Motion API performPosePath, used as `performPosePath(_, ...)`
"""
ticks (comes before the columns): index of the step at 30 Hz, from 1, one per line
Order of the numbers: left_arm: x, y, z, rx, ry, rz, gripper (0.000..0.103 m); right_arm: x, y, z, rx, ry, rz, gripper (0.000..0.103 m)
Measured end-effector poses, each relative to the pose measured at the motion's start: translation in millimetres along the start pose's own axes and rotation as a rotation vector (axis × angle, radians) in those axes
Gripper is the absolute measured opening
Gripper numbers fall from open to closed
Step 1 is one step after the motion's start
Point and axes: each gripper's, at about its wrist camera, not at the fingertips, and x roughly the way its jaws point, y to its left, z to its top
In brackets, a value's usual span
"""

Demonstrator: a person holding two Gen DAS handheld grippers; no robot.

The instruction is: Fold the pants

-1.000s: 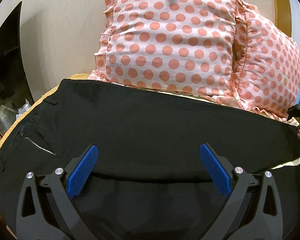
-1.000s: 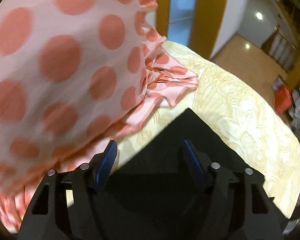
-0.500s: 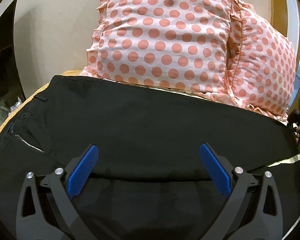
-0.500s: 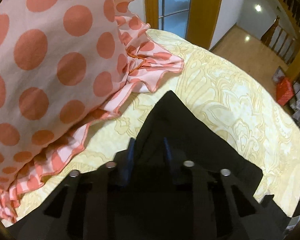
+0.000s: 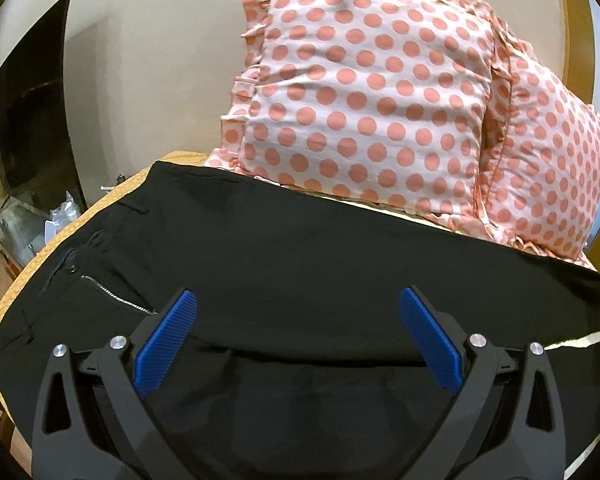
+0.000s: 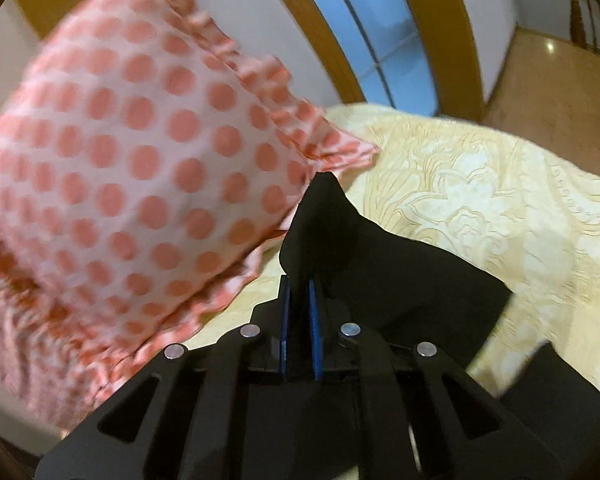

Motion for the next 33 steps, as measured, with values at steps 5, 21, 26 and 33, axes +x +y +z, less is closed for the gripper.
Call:
performPosePath(5,-4.6,8.3,10.9,-0.005,0.005,0.001,0.101,-69.4,-15.1,-28.7,-0.014,-0.051,0.120,0.009)
performPosePath(21,84.4,-11.3,95.8,-0.029,0.134,-0.096,0.101,-120.8,-101.6,-124.9,0.096,-0.061,0.129,0.009)
performPosePath(26,162.2,-29.6,110.2,-0.099,0.327,-0.105,0.082,-122.3,-98.5,-124.3,0.068,-0.074,0.124,0.009)
performPosePath(33,219.4,-29.2,108.0,-0.191,0.456,-0.051,0.075,-121.6,-97.8,-116.3,0.040,-0.077,0.139,0.009)
